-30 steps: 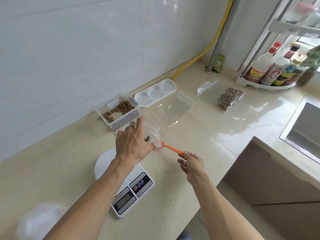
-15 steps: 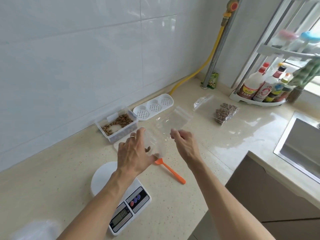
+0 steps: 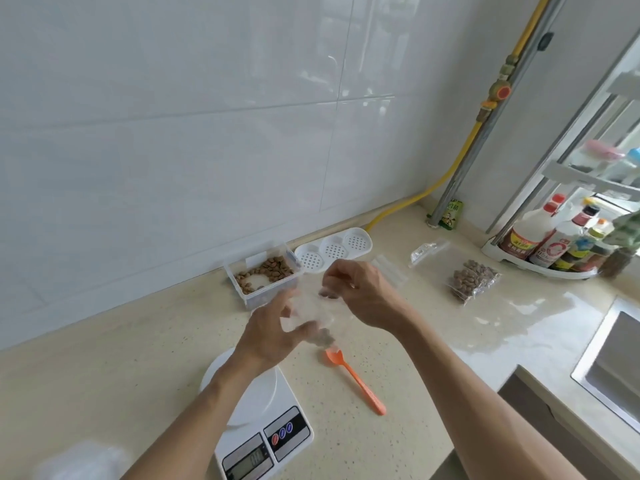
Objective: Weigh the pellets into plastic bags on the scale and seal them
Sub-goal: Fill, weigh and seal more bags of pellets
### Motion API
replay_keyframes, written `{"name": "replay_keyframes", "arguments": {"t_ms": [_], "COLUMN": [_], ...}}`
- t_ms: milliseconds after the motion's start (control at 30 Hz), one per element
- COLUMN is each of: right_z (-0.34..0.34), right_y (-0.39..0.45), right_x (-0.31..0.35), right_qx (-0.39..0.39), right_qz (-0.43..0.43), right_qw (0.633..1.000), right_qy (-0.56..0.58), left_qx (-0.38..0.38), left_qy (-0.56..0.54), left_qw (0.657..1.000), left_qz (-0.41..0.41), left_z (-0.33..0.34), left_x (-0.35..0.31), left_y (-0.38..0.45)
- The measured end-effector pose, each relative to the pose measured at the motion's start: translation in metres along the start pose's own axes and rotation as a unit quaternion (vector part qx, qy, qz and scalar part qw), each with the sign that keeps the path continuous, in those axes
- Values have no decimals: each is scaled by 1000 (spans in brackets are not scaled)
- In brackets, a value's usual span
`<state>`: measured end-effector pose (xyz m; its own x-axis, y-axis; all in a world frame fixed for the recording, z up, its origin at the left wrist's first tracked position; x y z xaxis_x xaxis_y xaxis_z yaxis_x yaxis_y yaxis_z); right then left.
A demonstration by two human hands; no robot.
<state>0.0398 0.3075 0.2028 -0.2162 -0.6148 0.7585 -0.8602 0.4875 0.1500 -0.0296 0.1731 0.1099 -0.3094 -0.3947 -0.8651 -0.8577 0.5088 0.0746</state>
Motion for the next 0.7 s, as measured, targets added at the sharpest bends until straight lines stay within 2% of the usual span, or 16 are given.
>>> {"name": "replay_keyframes", "arguments": {"t_ms": [167,267,433,567,700], "right_z": [2,15,63,108,137], "right_y": [12,13,3,-10,-16], "right_x": [-3,-19,-59,-102,-127], "right_qx": [-5,-6,32,55,73], "right_qz": [44,101,150,228,257], "right_qw": [992,979,983,970,963], "right_qy": [120,178,106,57,41], "left_qx": [51,35,-20,-59,-75], "left_qy": [-7,10,50,86,116], "left_qw": [997,995,990,981,975], "left_qz": [-59,-92,-134,-162,-175], "left_z": [-12,-26,-56,-73,-76], "left_x": [45,63,88,109,132], "left_y": [-5,-11,-20,-26,-30]}}
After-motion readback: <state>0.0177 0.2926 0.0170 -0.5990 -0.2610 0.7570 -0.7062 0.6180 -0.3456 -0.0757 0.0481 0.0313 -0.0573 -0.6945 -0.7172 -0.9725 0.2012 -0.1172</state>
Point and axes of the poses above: each hand's wrist, its own y-axis towards the middle knuckle, its own z-axis out of the palm, x = y × z, the point moved 8 cm from there along y, towards the middle knuckle, and after that the axes turned 14 degrees about -x, right-handed, at the moved point
